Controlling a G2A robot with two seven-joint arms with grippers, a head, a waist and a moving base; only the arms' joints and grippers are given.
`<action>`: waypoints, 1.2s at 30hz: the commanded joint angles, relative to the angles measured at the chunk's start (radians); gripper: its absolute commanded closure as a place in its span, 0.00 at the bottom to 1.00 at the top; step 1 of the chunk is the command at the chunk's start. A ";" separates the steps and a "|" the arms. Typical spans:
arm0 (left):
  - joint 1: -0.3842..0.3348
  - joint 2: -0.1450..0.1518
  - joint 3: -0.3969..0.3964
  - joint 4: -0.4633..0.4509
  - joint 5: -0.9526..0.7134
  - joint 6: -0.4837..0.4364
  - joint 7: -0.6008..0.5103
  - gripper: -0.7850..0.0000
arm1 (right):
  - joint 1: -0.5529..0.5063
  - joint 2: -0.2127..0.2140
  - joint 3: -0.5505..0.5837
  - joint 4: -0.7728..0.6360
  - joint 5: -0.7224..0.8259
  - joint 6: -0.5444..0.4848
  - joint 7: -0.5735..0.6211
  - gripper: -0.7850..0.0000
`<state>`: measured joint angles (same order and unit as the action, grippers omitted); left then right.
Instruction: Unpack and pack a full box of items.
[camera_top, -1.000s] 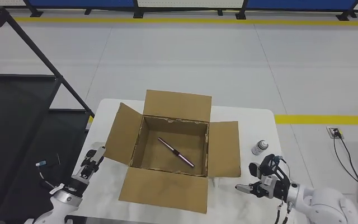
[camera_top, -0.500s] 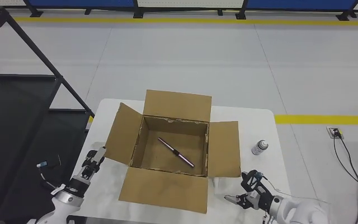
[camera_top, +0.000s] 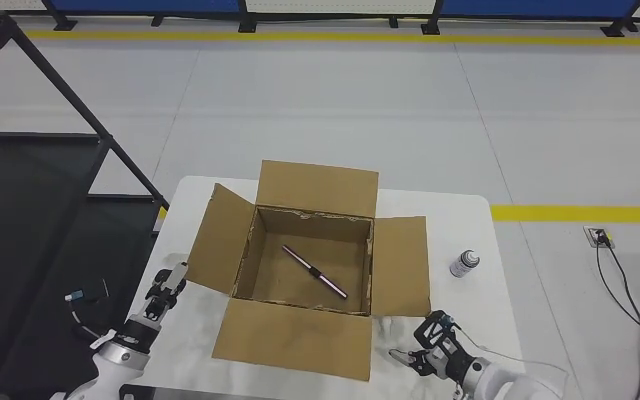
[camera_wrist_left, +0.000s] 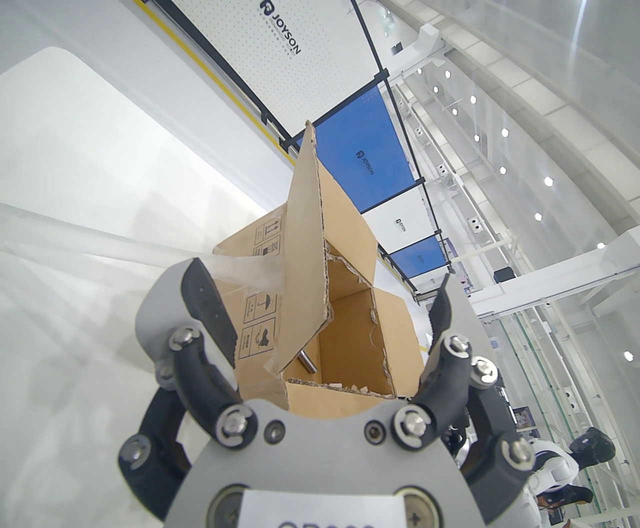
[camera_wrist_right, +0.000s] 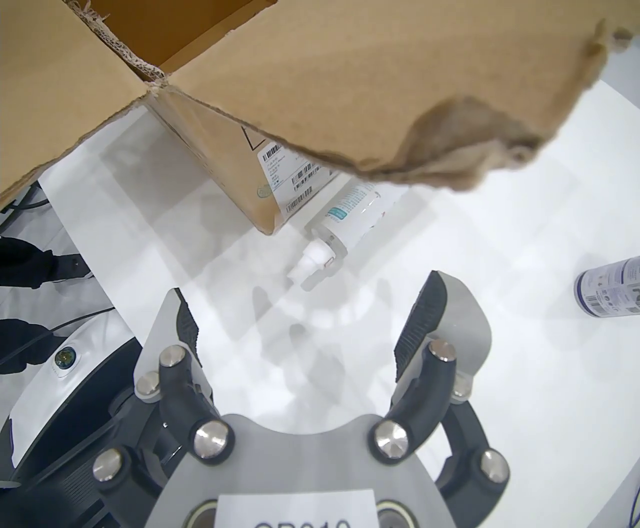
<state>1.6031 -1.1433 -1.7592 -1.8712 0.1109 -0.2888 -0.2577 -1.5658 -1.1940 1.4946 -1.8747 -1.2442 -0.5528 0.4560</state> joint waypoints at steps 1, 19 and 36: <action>0.000 0.000 0.000 0.000 0.000 0.000 0.000 0.00 | 0.025 -0.002 -0.031 0.020 -0.005 0.012 0.002 0.00; 0.002 -0.004 0.007 -0.006 0.017 0.013 0.017 0.00 | 0.125 -0.023 -0.240 0.113 -0.304 0.307 0.015 0.00; 0.003 -0.007 0.003 -0.007 0.028 0.014 0.016 0.00 | 0.148 -0.037 -0.289 0.166 -0.401 0.435 -0.022 0.00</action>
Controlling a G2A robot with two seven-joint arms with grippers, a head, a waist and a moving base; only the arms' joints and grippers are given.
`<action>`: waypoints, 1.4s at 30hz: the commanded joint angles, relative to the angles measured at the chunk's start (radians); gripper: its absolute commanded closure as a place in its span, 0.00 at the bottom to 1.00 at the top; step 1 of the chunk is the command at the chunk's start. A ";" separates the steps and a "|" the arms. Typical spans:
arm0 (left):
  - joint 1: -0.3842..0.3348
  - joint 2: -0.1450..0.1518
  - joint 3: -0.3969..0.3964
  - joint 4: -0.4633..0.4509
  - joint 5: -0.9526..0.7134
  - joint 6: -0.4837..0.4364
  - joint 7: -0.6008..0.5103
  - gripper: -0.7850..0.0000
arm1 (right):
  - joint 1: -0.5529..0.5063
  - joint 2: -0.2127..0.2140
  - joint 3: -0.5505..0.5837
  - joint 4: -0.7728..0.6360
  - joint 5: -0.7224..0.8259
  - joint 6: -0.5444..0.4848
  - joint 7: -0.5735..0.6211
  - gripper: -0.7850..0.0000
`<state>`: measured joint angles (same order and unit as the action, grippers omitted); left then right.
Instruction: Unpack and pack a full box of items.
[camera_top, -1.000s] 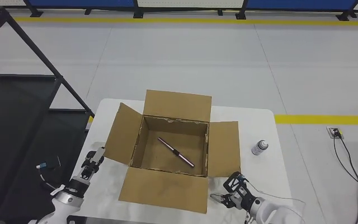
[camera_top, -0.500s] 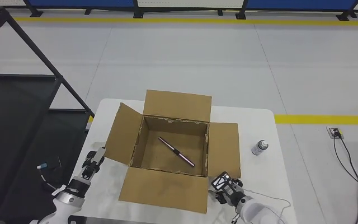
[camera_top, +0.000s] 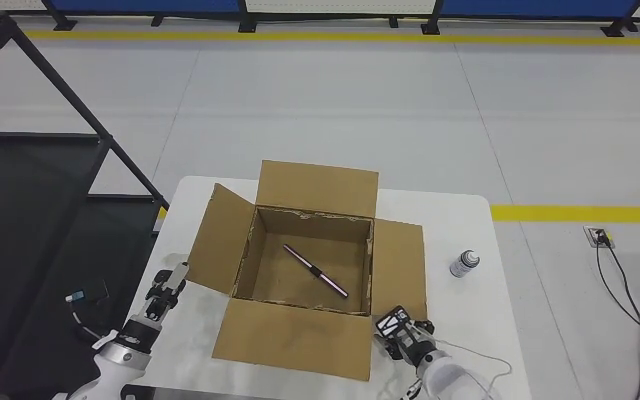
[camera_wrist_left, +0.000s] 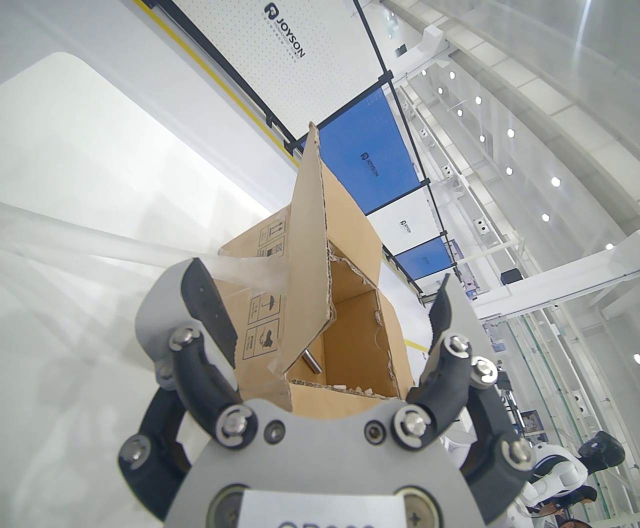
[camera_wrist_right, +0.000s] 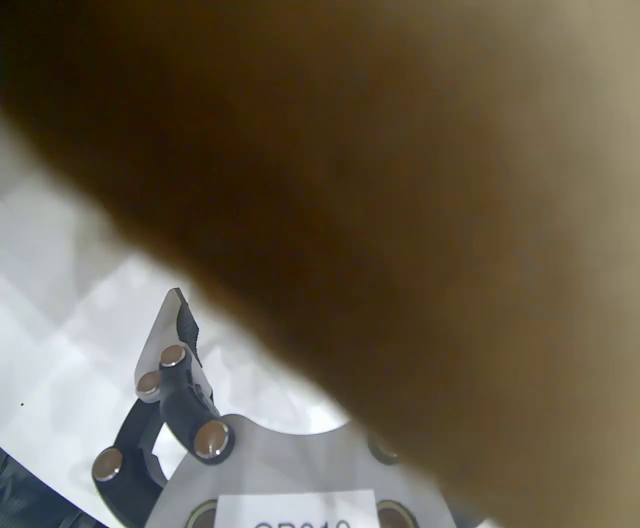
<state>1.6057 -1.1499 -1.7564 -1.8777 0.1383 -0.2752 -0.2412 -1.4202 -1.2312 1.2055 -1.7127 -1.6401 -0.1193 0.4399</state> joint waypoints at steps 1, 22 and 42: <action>0.000 0.000 0.000 0.000 0.001 0.000 -0.001 0.00 | 0.002 0.000 0.000 0.009 -0.013 0.008 -0.011 0.00; 0.004 -0.003 -0.003 -0.012 0.016 -0.004 -0.002 0.00 | -0.118 0.001 0.066 -0.077 -0.101 0.154 -0.051 0.00; -0.007 -0.005 0.005 -0.006 0.025 0.002 -0.009 0.00 | -0.154 -0.004 0.058 -0.032 -0.036 0.111 -0.204 0.00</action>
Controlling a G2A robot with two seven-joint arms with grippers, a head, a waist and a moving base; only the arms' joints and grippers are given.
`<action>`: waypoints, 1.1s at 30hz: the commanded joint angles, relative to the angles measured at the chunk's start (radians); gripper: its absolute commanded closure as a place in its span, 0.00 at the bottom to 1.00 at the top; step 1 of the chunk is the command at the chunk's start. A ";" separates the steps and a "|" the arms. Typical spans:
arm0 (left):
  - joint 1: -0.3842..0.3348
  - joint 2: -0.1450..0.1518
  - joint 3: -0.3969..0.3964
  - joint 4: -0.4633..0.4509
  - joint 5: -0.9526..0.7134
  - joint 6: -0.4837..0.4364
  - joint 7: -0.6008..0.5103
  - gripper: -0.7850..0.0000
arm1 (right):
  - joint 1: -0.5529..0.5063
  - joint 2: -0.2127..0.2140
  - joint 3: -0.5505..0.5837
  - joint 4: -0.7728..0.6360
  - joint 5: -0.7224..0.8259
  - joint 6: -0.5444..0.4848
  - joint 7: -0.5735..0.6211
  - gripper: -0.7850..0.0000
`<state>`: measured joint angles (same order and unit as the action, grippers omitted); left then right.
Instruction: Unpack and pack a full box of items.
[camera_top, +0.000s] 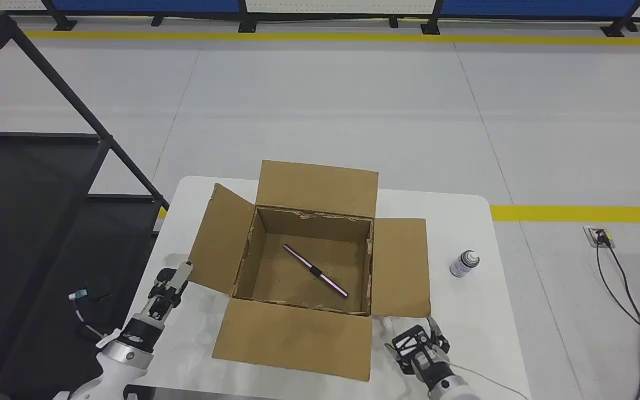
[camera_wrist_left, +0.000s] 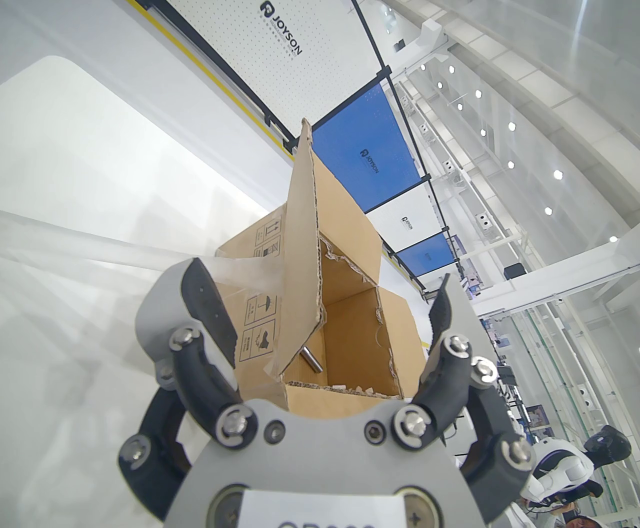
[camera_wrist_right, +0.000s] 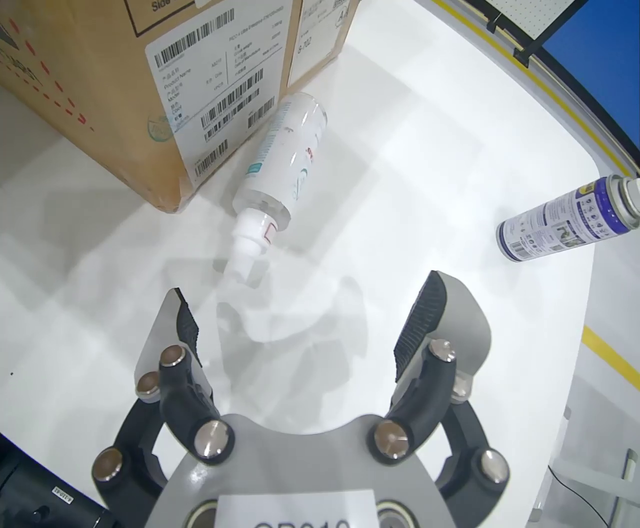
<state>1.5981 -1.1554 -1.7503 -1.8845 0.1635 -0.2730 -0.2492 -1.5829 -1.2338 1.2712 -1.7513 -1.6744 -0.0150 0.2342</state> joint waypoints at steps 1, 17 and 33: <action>0.001 0.000 -0.003 0.002 0.000 0.000 0.001 0.00 | 0.015 -0.004 -0.018 0.012 -0.003 0.013 0.003 0.00; 0.004 -0.002 -0.006 0.001 0.002 -0.002 0.000 0.00 | 0.104 -0.035 -0.074 0.128 0.021 0.165 0.016 0.00; -0.003 -0.003 -0.001 -0.004 0.014 0.013 0.000 0.00 | 0.084 -0.038 0.018 0.103 0.033 0.242 0.046 0.00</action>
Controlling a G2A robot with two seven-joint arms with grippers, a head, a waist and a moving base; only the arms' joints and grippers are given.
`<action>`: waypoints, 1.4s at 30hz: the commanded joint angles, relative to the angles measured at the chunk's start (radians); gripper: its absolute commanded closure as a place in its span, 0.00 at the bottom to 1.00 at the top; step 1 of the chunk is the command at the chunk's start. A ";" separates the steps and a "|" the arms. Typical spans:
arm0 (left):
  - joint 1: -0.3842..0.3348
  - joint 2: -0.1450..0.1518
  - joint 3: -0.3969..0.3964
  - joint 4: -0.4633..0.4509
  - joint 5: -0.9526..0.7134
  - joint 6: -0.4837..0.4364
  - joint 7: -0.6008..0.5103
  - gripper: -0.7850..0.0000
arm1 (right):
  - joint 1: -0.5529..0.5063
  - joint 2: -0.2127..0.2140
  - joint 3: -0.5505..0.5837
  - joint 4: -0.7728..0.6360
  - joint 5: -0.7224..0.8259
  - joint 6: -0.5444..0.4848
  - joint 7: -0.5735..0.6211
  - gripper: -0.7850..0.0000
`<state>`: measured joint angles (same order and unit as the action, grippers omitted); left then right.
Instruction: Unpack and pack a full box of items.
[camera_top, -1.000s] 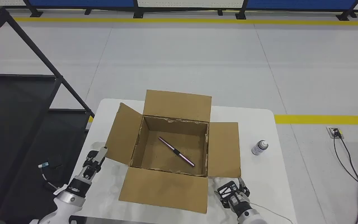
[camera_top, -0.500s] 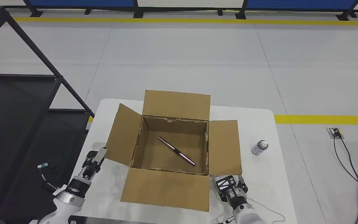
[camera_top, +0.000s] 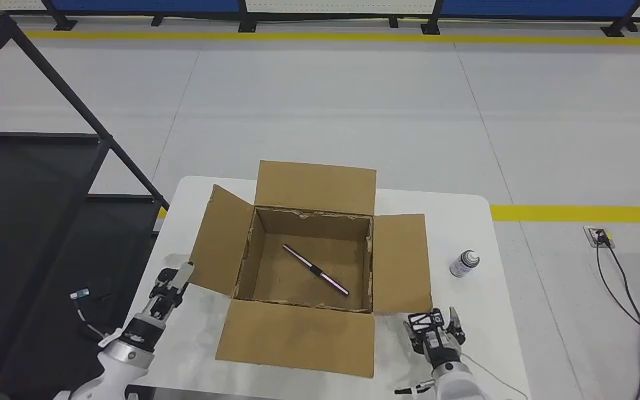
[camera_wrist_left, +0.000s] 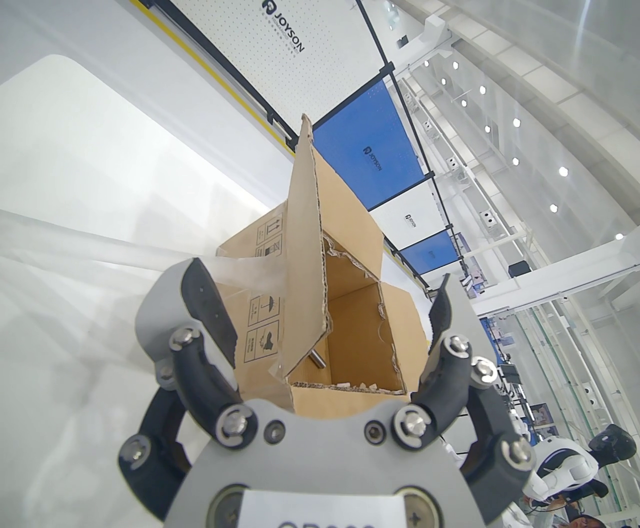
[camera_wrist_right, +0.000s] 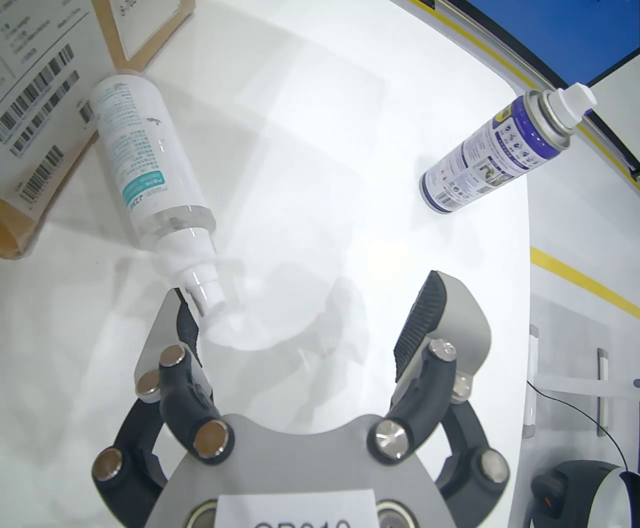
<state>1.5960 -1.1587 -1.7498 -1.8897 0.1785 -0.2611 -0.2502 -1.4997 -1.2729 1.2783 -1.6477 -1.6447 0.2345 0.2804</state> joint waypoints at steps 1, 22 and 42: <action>-0.001 0.000 -0.003 0.002 -0.003 0.004 0.001 0.00 | 0.000 0.002 0.020 -0.004 0.009 -0.026 -0.002 0.00; -0.141 0.015 -0.050 0.012 -0.033 0.179 -0.167 0.00 | 0.074 0.066 0.324 -0.165 0.259 -0.712 0.077 0.00; -0.319 0.050 -0.058 0.114 0.028 0.187 -0.390 0.00 | 0.132 0.083 0.372 -0.097 0.383 -0.832 0.069 0.00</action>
<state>1.2784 -1.1103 -1.8011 -1.7846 0.2051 -0.0753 -0.6404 -1.3763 -1.1920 1.6455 -1.7618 -1.2888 -0.5559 0.3643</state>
